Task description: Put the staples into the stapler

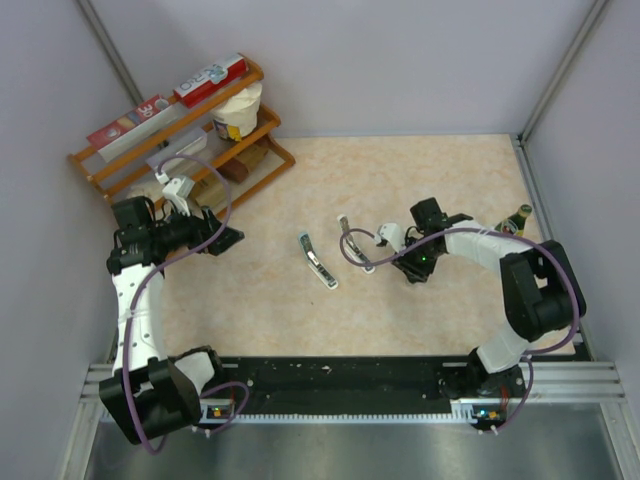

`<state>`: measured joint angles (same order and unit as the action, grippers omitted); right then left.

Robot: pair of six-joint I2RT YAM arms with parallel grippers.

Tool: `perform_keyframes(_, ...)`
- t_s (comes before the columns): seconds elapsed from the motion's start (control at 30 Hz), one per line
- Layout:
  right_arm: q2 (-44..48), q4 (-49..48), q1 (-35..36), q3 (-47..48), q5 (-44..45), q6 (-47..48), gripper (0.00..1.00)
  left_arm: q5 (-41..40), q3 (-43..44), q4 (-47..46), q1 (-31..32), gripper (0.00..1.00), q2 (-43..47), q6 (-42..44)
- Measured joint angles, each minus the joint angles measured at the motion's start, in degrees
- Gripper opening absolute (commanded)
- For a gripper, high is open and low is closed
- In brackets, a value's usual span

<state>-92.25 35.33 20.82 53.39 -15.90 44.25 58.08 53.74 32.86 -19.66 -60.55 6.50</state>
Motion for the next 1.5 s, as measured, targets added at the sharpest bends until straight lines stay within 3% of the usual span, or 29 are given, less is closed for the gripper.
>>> perform_keyframes(0.63, 0.1, -1.0, 0.0, -0.2, 2.4, -0.8, 0.2, 0.0, 0.0, -0.3, -0.1, 0.98, 0.0, -0.4)
perform_keyframes(1.5, 2.6, -7.8, -3.8, -0.9, 9.2, -2.4, 0.17, 0.0, -0.3, -1.4, -0.1, 0.98, -0.9, -0.4)
